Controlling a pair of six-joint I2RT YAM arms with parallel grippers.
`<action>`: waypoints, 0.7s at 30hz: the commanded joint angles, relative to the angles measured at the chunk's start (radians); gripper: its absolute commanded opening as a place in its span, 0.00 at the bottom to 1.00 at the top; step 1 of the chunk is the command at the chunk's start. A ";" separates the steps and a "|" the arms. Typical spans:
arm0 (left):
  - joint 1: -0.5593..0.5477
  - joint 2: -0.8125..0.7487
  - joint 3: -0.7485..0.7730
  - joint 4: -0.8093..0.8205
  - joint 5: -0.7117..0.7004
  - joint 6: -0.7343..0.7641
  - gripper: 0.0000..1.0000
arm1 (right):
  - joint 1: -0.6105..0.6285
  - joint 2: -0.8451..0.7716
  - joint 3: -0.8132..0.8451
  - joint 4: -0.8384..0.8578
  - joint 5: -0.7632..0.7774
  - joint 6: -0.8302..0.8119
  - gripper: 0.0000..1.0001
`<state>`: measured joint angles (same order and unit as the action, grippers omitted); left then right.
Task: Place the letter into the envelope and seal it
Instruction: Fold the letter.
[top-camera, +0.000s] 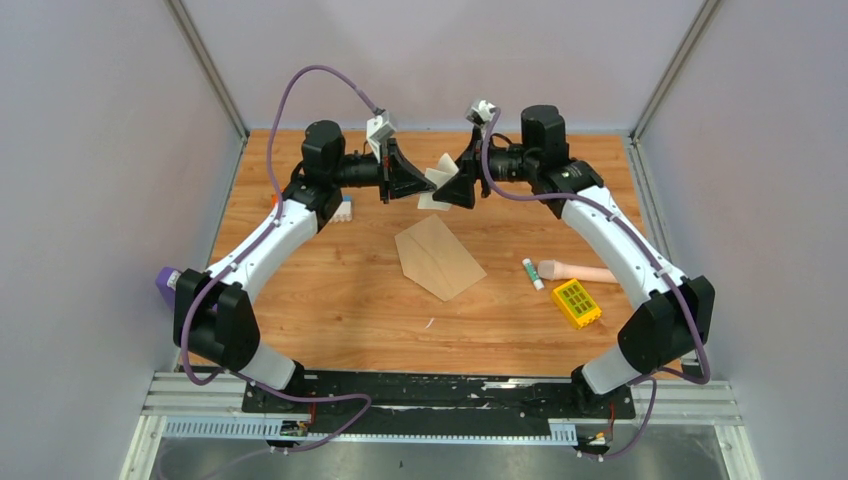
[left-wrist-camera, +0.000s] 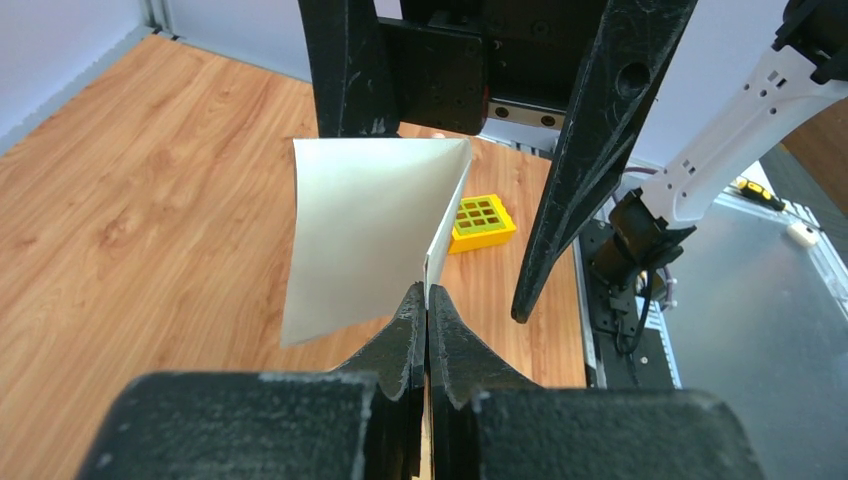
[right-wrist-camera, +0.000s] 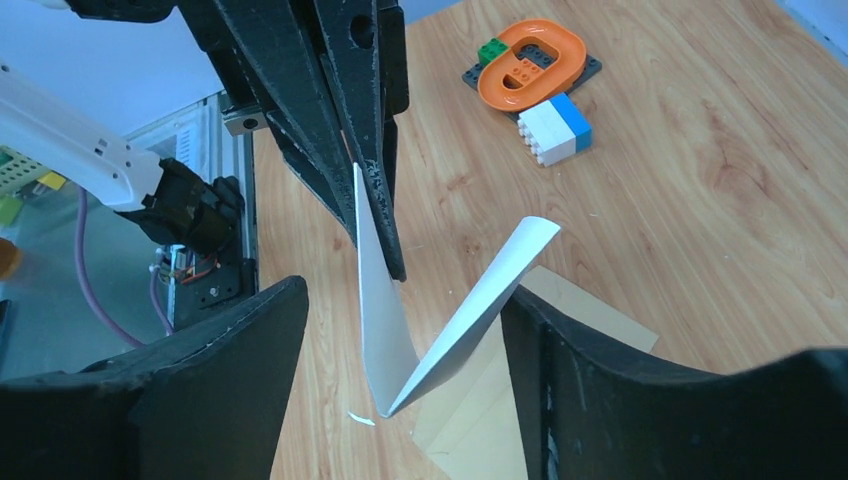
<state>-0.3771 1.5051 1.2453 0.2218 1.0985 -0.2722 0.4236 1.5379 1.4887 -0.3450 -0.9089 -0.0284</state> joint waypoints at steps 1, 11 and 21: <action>0.004 -0.026 -0.006 0.030 0.015 -0.002 0.00 | 0.012 -0.012 0.033 0.010 -0.024 -0.075 0.67; 0.004 -0.027 -0.010 0.029 0.018 0.001 0.00 | 0.009 -0.058 0.003 -0.031 -0.042 -0.215 0.49; 0.004 -0.030 -0.011 0.018 0.014 0.014 0.07 | 0.009 -0.071 -0.001 -0.042 -0.015 -0.265 0.40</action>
<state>-0.3775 1.5051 1.2419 0.2214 1.1164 -0.2680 0.4305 1.5074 1.4860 -0.3855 -0.9131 -0.2512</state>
